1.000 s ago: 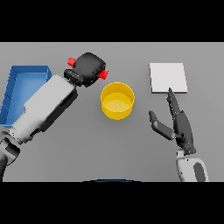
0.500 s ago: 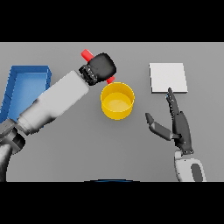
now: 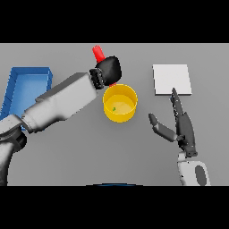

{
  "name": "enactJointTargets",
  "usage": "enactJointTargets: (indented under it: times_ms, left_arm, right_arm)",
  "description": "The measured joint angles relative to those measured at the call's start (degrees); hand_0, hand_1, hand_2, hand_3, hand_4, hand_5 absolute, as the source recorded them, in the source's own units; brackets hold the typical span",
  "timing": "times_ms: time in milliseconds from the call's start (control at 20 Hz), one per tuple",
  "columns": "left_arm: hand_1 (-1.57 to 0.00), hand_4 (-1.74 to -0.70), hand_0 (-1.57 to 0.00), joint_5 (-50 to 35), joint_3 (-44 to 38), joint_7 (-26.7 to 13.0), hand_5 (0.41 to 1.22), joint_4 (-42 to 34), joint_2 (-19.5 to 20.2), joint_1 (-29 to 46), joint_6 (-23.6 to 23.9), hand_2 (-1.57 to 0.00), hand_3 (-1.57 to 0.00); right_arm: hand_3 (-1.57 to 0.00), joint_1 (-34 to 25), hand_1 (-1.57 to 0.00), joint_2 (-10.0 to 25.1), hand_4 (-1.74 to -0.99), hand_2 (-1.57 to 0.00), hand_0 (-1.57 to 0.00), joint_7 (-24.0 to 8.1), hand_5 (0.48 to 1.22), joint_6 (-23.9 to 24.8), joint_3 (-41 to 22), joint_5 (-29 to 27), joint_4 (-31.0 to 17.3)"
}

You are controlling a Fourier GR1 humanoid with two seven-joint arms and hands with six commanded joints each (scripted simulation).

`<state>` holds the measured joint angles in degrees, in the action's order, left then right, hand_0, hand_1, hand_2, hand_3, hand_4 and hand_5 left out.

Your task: Pick up the red beaker and tilt it to pour out 1 green nut into yellow bowl. Pick up the yellow bowl and place it on the metallic measuring scale.

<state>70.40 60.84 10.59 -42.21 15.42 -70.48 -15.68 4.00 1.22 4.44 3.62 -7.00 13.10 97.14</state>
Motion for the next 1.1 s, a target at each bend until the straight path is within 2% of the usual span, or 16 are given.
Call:
enactJointTargets:
  times_ms: [200,250,450,600,700,800,900,950,1100]
  left_arm:
    - [-1.57,-1.73,-1.57,3.41,3.00,1.60,1.221,1.39,-0.52,-3.15,1.14,-1.57,-1.57]
    - [-1.57,-1.73,-1.57,4.34,3.73,0.49,1.221,1.38,-0.96,-3.08,1.27,-1.57,-1.57]
    - [-1.57,-1.73,-1.57,6.90,5.79,3.11,1.221,1.56,-1.73,-8.42,1.21,-1.57,-1.57]
    - [-1.57,-1.73,-1.57,7.52,4.51,5.68,1.221,3.62,0.57,-15.80,1.88,-1.57,-1.57]
    - [-1.57,-1.72,-1.57,5.78,0.92,4.91,1.221,7.44,1.89,-19.25,2.68,-1.57,-1.57]
    - [-1.57,-1.72,-1.57,3.77,-3.07,3.92,1.221,11.43,3.78,-22.22,4.86,-1.57,-1.57]
    - [-1.57,-1.73,-1.57,-0.05,-8.68,1.38,1.221,16.15,4.61,-25.18,3.17,-1.57,-1.57]
    - [-1.57,-1.73,-1.57,-2.75,-12.12,0.11,1.221,18.91,5.40,-25.82,2.24,-1.57,-1.52]
    - [-1.57,-1.74,-1.57,-15.31,-26.40,-4.34,1.221,25.53,10.88,-26.23,-0.48,-1.57,-1.51]
  right_arm:
    - [0.00,0.80,0.00,0.01,-1.133,0.00,0.00,1.68,0.579,-0.23,0.10,-0.44,-0.01]
    - [0.00,0.66,0.00,0.31,-1.130,0.00,0.00,1.57,0.577,-0.23,0.16,-0.30,0.32]
    - [0.00,0.72,0.00,0.63,-1.137,0.00,0.00,1.11,0.568,-0.11,0.71,-0.51,-0.03]
    - [0.00,0.73,0.00,-0.42,-1.133,0.00,0.00,1.03,0.557,0.47,-0.58,0.88,0.19]
    - [0.00,-1.23,0.00,-0.21,-1.131,0.00,0.00,0.15,0.553,0.53,0.05,0.40,-0.47]
    - [0.00,-0.03,0.00,-0.42,-1.117,0.00,0.00,1.64,0.554,-0.19,-0.70,0.24,0.15]
    - [0.00,0.09,0.00,-0.71,-1.104,0.00,0.00,1.72,0.563,-1.21,-0.93,-0.81,-0.12]
    - [0.00,-0.30,0.00,-0.14,-1.102,0.00,0.00,1.72,0.572,-1.03,-0.78,-0.33,-0.24]
    - [0.00,-1.62,0.00,0.78,-1.114,0.00,0.00,1.81,0.578,-1.90,0.10,-1.55,-1.42]
